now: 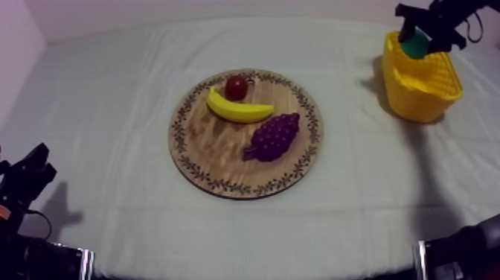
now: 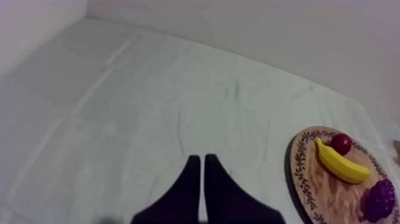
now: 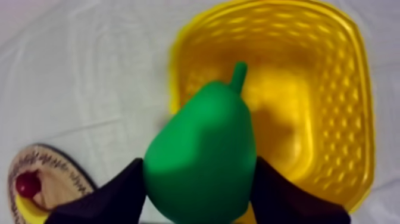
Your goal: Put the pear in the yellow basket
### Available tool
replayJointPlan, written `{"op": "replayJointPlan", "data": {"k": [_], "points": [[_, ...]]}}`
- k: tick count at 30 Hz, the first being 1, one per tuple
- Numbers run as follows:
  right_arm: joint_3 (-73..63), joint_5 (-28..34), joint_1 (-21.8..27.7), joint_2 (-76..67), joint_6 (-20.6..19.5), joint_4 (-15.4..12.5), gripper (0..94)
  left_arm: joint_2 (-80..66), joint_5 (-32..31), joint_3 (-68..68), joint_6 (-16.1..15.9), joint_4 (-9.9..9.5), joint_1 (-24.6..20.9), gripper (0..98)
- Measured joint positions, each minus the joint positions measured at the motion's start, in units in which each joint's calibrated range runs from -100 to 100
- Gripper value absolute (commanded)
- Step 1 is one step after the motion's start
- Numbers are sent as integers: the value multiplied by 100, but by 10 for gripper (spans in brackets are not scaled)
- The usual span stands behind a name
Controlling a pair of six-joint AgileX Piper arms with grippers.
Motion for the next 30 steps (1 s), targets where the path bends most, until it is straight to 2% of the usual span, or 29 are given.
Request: {"op": "replayJointPlan", "data": {"k": [7,10,12,15,19,25,30], "points": [[449,-294,128,-82,27,21,808,0,0,0,0,0,0,1],[665,-310,133,-297,88,-7,842,0,0,0,0,0,0,1],[854,-360,119,-519,143,-13,824,0,0,0,0,0,0,1],[1192,-503,87,-992,205,-21,721,0,0,0,0,0,0,1],[1779,-737,21,-1854,329,-75,510,0,0,0,0,0,0,1],[3038,-1434,-98,-3501,607,-137,216,0,0,0,0,0,0,1],[4395,-1886,-258,-5029,765,-39,123,0,0,0,0,0,0,1]]}}
